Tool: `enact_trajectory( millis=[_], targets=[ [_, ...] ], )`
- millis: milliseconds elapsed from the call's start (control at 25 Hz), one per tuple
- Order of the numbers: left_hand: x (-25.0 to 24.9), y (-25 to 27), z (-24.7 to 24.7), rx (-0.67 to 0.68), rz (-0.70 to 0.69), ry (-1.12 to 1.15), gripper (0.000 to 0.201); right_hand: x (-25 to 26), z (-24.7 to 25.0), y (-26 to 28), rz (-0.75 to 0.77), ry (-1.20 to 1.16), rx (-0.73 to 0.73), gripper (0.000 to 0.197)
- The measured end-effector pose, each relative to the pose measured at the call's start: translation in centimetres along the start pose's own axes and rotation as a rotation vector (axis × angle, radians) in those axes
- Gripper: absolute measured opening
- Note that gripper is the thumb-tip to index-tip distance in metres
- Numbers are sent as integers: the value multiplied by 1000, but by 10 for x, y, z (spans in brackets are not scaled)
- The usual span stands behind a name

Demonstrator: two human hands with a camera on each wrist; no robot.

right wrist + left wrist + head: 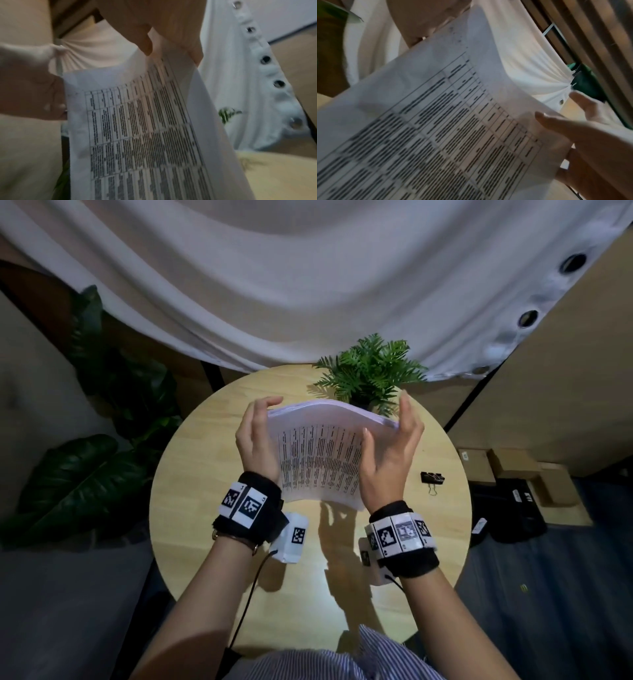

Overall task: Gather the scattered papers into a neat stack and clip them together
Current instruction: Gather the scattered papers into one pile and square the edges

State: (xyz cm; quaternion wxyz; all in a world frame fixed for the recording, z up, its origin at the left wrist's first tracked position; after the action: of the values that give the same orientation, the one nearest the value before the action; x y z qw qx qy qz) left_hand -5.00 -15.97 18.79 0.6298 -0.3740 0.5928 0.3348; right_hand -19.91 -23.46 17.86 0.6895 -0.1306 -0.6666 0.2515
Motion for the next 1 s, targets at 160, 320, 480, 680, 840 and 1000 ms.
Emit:
enact_trajectory(
  millis=[160,320,480,680,840,1000],
  targets=[
    [-4,-5,-1,-12,-55,-27,30,5,-2,-9,141,193,78,37],
    [-4,-6,1,27,-73,-62,26,9,3,-9,171,230,125,46],
    [5,-9,10,100,-63,-167,36,1,11,-15,51,83,85,59],
    [17,-2,1,71,123,-157,29,-29,12,-17,-475,-170,119,24],
    [26,5,1,57,105,-122,17,-34,20,-7,-442,-222,90,21],
    [39,11,1,107,188,-133,18,-41,20,4,-542,-173,101,13]
  ],
)
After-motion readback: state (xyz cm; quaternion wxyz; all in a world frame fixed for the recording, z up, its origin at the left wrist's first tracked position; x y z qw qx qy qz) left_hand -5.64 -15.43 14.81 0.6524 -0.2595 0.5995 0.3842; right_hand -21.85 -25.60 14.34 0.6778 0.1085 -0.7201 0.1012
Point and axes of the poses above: each hand's wrist, its own y-axis away from the middle knuckle, its own z-axis out of the back of the hand, x = y × z, the point moved 1 cm from there along -y, towards the middle knuckle, and after that the axes turned 11 degrees about -y, right-handed, at the moved point
